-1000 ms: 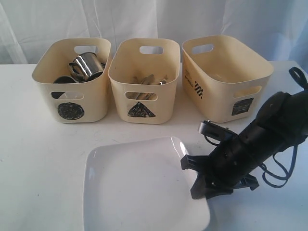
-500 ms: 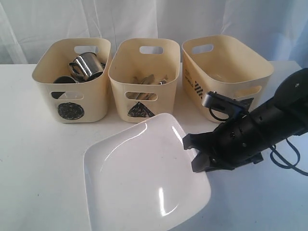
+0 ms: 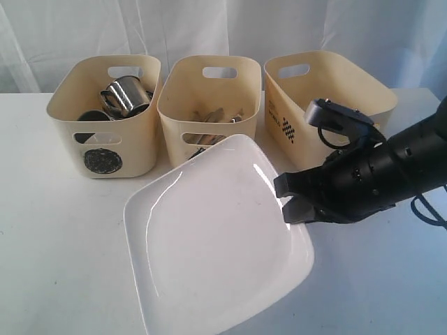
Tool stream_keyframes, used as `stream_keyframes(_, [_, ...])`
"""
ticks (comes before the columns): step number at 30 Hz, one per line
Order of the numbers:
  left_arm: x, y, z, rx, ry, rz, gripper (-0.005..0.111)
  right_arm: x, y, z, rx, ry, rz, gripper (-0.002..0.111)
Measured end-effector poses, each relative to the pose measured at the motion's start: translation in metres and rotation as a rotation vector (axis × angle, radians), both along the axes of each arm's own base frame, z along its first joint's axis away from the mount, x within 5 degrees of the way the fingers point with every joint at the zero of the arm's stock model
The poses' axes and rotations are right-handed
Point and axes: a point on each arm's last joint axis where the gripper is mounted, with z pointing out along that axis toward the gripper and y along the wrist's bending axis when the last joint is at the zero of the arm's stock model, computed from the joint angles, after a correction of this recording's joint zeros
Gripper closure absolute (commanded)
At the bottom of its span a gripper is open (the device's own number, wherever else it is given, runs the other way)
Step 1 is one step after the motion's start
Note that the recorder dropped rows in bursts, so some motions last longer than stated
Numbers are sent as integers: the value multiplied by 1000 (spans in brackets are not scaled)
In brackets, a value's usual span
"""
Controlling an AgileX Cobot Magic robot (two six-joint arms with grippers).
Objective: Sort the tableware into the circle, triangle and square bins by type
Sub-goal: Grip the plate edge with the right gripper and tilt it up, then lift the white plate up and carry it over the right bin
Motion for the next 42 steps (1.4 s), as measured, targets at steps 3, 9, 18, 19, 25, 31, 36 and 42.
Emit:
stream_keyframes(3, [0,0,0,0,0,0,107,-1,0,2,-2,-8,4,108])
stream_keyframes(9, [0,0,0,0,0,0,107,-12,-4,28,24,-104,9,108])
stream_keyframes(18, [0,0,0,0,-2,0,107,-15,-8,74,70,-264,-18,108])
stream_keyframes(19, [0,0,0,0,-2,0,107,-13,-10,78,72,-273,-30,108])
stream_keyframes(25, [0,0,0,0,-4,1,107,1,-29,102,32,-346,-105,108])
stream_keyframes(31, [0,0,0,0,-4,1,107,11,-48,119,22,-406,-187,108])
stream_keyframes(36, [0,0,0,0,-4,1,107,19,-65,132,1,-478,-264,108])
stream_keyframes(42, [0,0,0,0,-4,1,107,36,-85,145,-20,-559,-367,108])
